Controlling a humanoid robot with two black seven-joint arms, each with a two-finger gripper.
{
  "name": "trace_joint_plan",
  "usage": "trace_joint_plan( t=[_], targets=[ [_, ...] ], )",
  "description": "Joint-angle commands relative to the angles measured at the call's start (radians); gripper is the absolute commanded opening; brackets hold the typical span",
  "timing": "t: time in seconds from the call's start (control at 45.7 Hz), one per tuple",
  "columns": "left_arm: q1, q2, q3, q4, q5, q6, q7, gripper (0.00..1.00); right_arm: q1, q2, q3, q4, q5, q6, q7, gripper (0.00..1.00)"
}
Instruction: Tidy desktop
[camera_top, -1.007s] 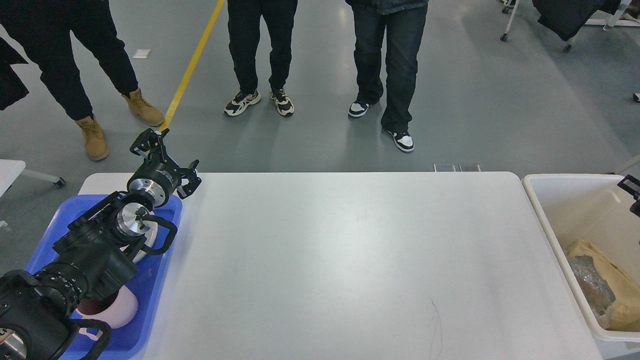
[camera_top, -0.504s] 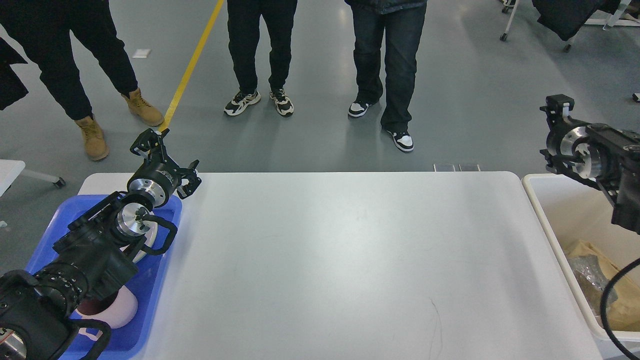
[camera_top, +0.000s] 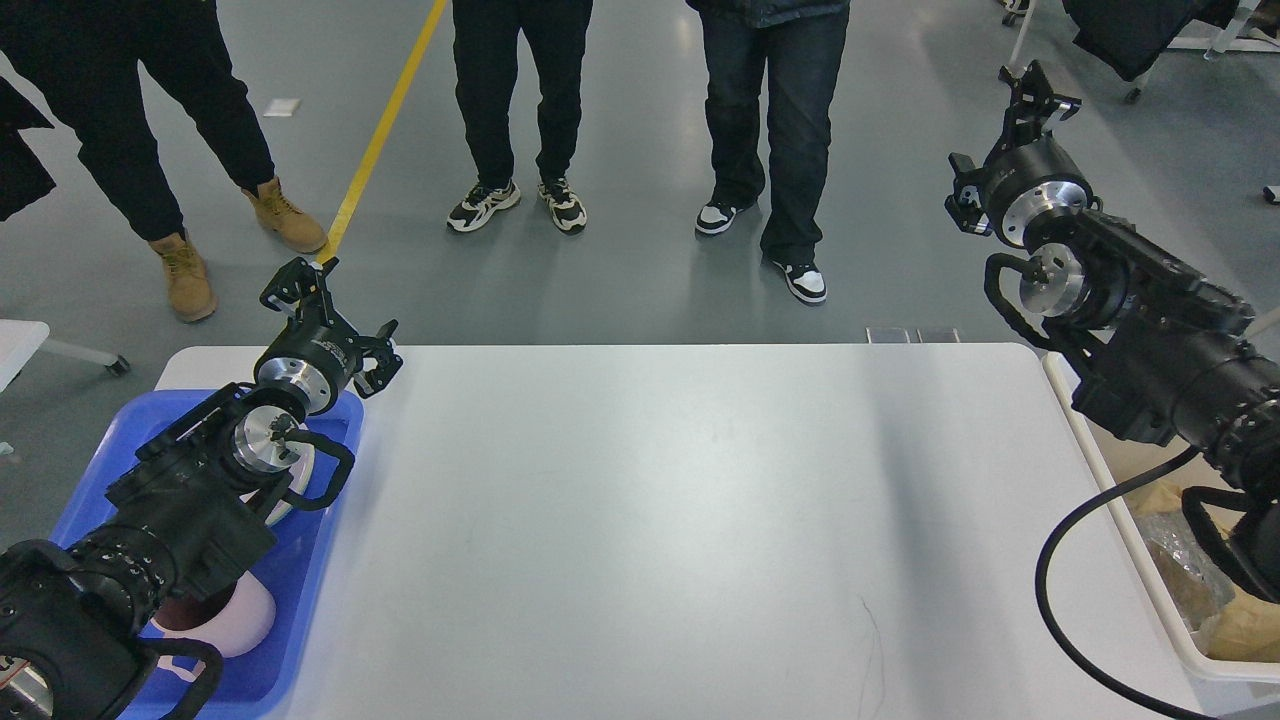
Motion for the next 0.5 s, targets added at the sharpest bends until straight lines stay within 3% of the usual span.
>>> trace_joint_plan(
  t=[0.0, 0.482],
  targets=[
    [0.000, 0.000, 0.000, -0.001, 0.000, 0.000, 0.000, 0.97, -0.035, 0.047, 0.077, 0.000, 0.000, 0.008, 0.072, 1.00],
    [0.000, 0.000, -0.001, -0.001, 0.000, 0.000, 0.000, 0.97, -0.103, 0.095, 0.154, 0.011, 0.000, 0.020, 0.078, 1.00]
  ],
)
